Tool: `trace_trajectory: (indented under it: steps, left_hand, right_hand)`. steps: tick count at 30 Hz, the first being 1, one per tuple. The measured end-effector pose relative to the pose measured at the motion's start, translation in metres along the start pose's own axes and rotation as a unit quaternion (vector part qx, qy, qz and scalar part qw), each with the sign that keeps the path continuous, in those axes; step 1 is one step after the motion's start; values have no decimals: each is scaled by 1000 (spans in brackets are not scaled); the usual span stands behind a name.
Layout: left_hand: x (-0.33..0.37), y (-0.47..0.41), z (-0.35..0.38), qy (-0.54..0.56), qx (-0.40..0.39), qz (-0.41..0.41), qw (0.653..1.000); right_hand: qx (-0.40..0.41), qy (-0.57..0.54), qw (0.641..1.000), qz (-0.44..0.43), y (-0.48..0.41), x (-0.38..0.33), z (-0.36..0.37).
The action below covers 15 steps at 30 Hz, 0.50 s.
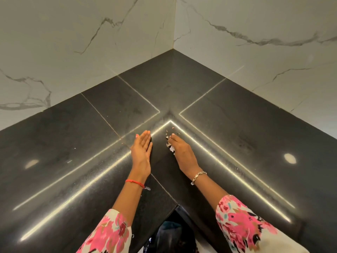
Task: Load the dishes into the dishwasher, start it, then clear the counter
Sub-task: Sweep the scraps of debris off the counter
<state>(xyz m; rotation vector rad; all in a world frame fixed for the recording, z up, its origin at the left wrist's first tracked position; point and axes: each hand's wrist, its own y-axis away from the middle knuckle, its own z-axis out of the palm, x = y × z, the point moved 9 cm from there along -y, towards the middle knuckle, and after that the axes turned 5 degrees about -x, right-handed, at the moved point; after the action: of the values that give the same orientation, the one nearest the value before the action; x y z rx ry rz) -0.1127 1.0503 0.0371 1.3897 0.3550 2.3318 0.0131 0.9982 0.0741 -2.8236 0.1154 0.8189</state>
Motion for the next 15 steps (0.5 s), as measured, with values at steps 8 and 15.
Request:
trace_trajectory:
  steps: [8, 15]
  left_hand:
    - [-26, 16, 23, 100, -40, -107, 988]
    - [-47, 34, 52, 285, -92, -218, 929]
  right_hand:
    - [141, -323, 915, 198, 4, 23, -35]
    - [-69, -215, 971, 80, 17, -51, -6]
